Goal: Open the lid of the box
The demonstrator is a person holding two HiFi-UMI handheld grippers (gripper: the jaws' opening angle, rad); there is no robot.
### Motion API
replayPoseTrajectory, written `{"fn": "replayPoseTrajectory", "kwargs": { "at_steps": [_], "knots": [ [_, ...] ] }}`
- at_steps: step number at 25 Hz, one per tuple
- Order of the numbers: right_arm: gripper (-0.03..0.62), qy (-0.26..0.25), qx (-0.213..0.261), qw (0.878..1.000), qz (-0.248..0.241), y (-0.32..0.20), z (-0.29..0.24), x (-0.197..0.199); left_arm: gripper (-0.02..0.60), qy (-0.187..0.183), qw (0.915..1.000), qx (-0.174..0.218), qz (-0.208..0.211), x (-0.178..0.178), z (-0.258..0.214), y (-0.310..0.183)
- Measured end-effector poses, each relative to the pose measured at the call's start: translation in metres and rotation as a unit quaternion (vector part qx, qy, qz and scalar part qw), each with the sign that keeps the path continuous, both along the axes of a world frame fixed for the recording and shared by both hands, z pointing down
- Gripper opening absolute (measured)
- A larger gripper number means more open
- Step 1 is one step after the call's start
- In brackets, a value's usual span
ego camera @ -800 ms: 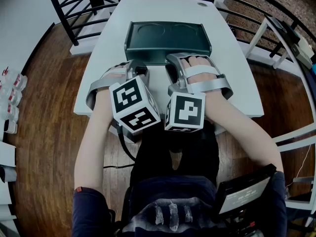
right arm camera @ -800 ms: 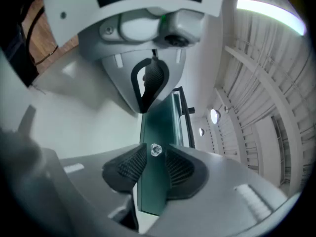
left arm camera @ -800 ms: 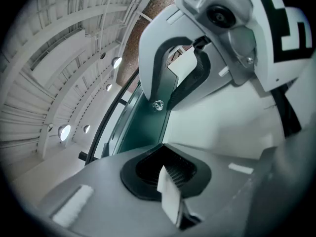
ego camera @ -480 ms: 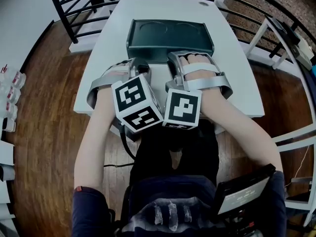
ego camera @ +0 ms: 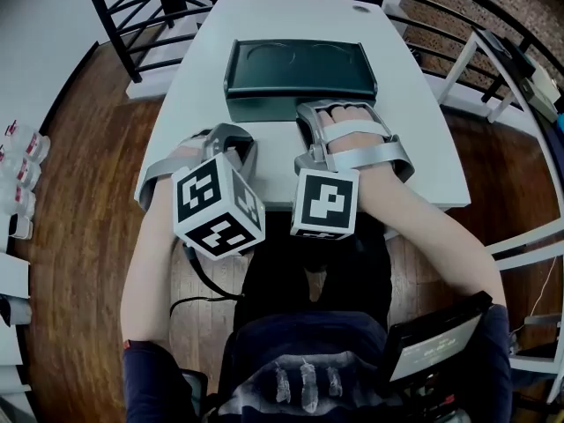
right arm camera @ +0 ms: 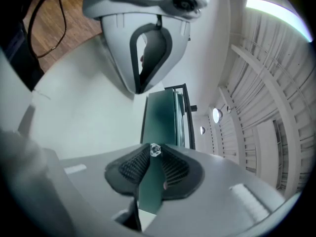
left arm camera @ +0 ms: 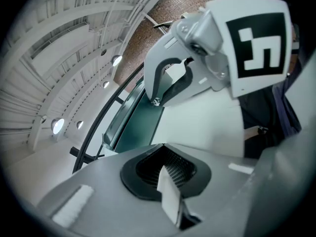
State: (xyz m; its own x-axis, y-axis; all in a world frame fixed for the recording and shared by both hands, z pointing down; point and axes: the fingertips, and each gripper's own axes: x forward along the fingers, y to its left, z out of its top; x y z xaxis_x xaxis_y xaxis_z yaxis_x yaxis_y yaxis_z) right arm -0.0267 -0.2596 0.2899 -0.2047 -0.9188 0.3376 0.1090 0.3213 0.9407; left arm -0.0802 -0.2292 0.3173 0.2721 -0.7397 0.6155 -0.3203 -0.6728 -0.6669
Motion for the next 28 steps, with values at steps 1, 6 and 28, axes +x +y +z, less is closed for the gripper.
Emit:
{"fn": "replayPoseTrajectory", "kwargs": {
  "at_steps": [1,6,28],
  "knots": [
    [0.072,-0.002,-0.003,1.000,-0.001,0.003,0.000,0.000,0.018,0.000,1.0000,-0.001,-0.001,-0.005,-0.001,0.009],
    [0.071,-0.019,-0.032,0.999,-0.013,0.034,-0.001,0.000,0.018,-0.014,0.9996,0.024,-0.011,-0.025,-0.004,0.039],
    [0.066,-0.024,-0.074,0.996,-0.034,0.118,-0.009,0.005,0.018,0.030,0.9908,0.124,-0.045,-0.036,-0.063,0.074]
  ]
}}
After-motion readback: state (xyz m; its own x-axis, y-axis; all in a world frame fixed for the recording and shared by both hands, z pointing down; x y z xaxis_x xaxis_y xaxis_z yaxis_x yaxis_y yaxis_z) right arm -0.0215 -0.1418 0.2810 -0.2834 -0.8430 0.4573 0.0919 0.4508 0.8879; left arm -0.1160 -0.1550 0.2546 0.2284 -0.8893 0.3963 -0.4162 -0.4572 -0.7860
